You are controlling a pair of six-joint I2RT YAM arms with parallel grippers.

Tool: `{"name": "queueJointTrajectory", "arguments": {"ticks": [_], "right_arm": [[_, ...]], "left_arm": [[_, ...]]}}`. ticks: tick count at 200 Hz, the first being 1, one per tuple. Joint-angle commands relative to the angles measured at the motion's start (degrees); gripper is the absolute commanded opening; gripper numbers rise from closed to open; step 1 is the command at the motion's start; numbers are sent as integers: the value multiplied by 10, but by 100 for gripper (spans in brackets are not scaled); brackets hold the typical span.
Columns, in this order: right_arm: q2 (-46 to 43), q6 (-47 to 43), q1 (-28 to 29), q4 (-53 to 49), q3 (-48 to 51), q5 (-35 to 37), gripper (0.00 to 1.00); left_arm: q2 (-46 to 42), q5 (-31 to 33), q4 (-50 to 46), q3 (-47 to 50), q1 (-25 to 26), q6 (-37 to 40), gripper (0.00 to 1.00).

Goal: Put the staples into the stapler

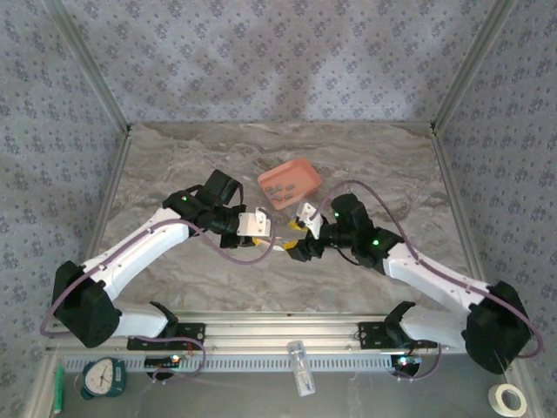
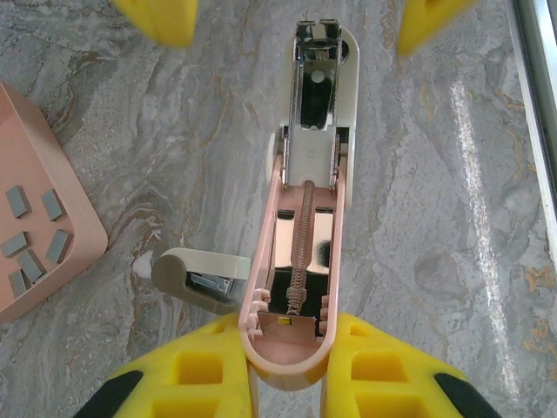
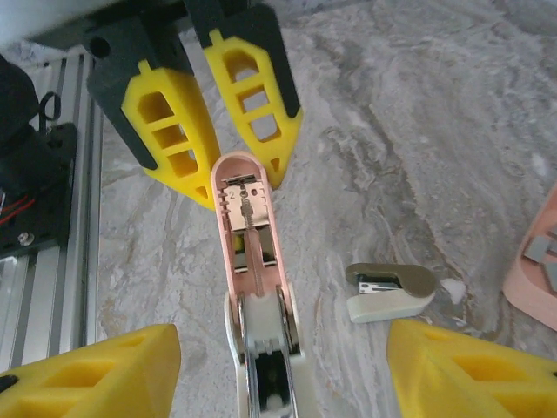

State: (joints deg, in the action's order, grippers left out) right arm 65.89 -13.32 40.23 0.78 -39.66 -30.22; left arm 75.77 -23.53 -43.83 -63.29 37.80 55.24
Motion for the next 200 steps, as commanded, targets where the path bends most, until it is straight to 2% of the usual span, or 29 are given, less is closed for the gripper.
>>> {"name": "queueJointTrajectory", "arguments": {"ticks": [1,52,95,123,148,163,184,200], "right_arm": [[43,-25,10,25,-28,0,66],[122,-24,24,73,-69,-42,65],[151,-9,27,108,-73,-67,56],[157,-7,28,109,-73,-79,43],[151,-6,24,104,-68,-79,23],[137,0,19,106,-57,-73,19],[106,26,8,133,-24,-31,19],[84,70,2,171,13,56,19]], "left_arm": [[2,-14,-13,-19,4,13,6],[-1,-18,-7,-17,6,11,6],[-4,-31,4,-16,5,2,6],[-5,-31,7,-16,6,1,6],[-8,-26,14,-10,6,-7,7],[-14,-14,27,-3,6,-20,15],[-31,10,69,18,4,-57,40],[-43,35,104,37,2,-104,58]]}}
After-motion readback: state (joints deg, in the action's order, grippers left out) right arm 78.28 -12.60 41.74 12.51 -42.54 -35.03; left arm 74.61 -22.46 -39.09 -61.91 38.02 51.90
